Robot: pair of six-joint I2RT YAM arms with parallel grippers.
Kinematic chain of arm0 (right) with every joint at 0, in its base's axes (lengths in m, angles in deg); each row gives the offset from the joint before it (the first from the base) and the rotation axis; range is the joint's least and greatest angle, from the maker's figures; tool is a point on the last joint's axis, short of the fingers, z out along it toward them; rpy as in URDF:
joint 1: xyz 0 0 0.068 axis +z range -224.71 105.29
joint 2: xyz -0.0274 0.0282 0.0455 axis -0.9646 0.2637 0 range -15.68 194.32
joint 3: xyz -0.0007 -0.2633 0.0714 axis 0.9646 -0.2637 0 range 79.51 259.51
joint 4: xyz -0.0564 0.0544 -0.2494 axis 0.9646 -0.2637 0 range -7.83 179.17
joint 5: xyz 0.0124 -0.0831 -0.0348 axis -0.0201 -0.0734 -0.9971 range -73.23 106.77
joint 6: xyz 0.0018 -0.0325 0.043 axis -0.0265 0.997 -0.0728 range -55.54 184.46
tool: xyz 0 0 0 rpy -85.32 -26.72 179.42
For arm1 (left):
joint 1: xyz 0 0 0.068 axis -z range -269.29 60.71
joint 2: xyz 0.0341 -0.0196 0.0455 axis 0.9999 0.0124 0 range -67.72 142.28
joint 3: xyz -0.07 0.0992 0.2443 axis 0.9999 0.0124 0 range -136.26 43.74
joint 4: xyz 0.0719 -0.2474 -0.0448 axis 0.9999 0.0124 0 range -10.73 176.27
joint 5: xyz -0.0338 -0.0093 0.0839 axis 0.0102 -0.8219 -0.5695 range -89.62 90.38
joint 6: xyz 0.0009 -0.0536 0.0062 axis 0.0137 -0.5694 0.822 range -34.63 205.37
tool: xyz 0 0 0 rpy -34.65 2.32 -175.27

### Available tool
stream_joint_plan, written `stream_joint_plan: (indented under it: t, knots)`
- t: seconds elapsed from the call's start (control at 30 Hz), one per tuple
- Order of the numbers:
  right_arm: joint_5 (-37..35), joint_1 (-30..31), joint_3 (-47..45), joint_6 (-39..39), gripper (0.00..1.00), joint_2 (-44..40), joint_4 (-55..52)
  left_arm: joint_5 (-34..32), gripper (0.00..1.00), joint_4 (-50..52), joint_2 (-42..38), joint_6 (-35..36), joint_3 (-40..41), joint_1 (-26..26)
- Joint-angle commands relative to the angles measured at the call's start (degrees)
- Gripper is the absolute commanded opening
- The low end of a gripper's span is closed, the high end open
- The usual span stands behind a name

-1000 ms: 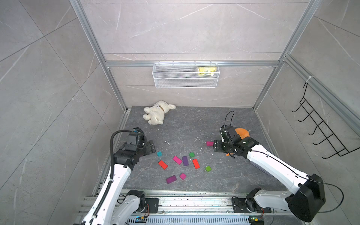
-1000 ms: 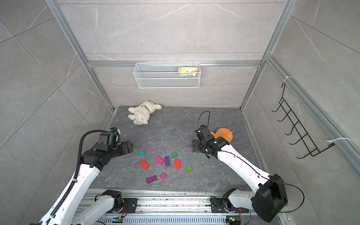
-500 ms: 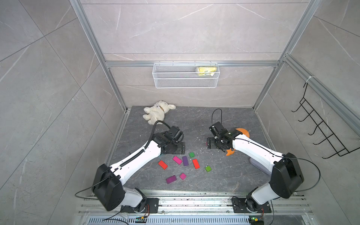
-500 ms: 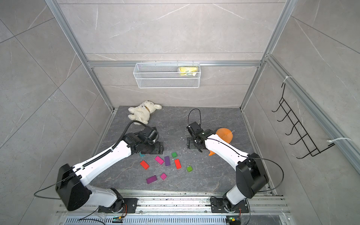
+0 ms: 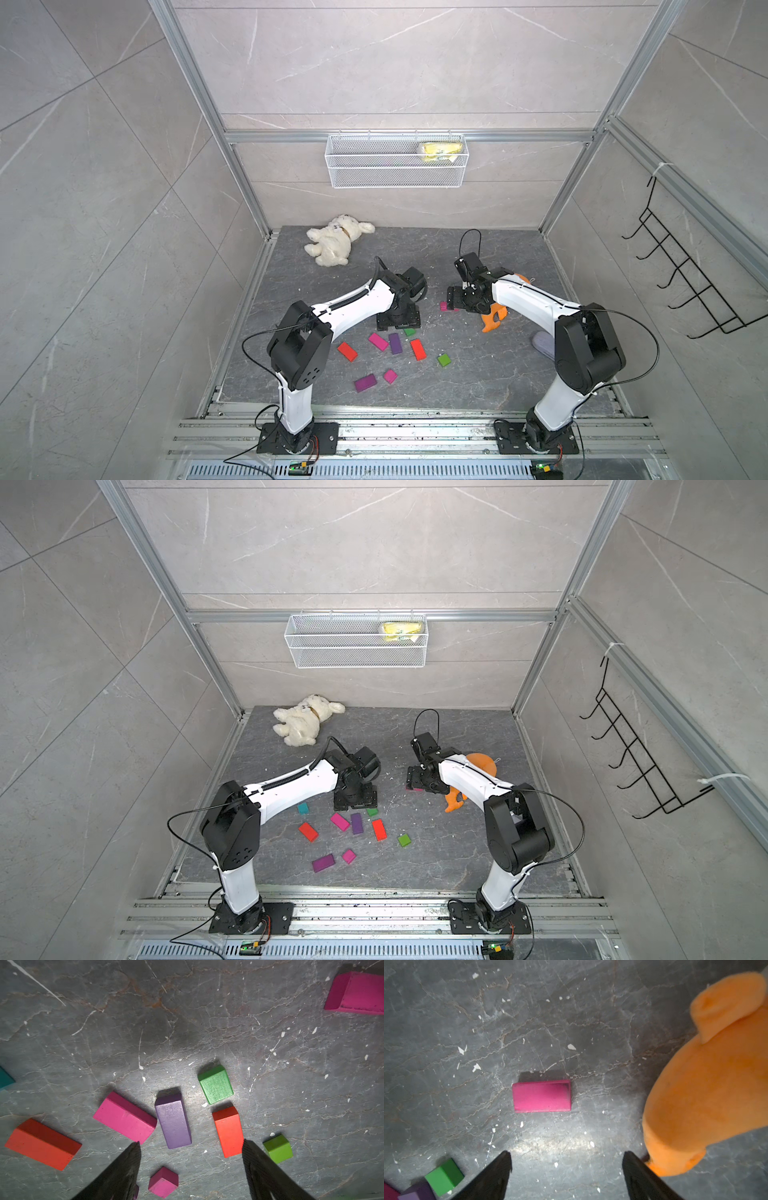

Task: Assemble the number 7 with building blocks
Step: Pick up the building block from the center of the board.

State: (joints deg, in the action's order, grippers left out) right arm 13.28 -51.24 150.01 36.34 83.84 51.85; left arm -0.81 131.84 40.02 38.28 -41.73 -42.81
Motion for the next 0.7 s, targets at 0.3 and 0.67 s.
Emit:
stream_joint_plan:
  t: [0.3,0.67]
  knots:
    - [3.1,-1.0,-0.8,2.6,0.87,1.0,1.8,4.7,0.72,0.0,7.5,-4.8,-3.9,0.3]
    - [3.4,-1.1,-7.8,0.4,0.87,-6.1,3.1,4.2,0.72,-1.2,11.1,-5.8,-5.8,0.3]
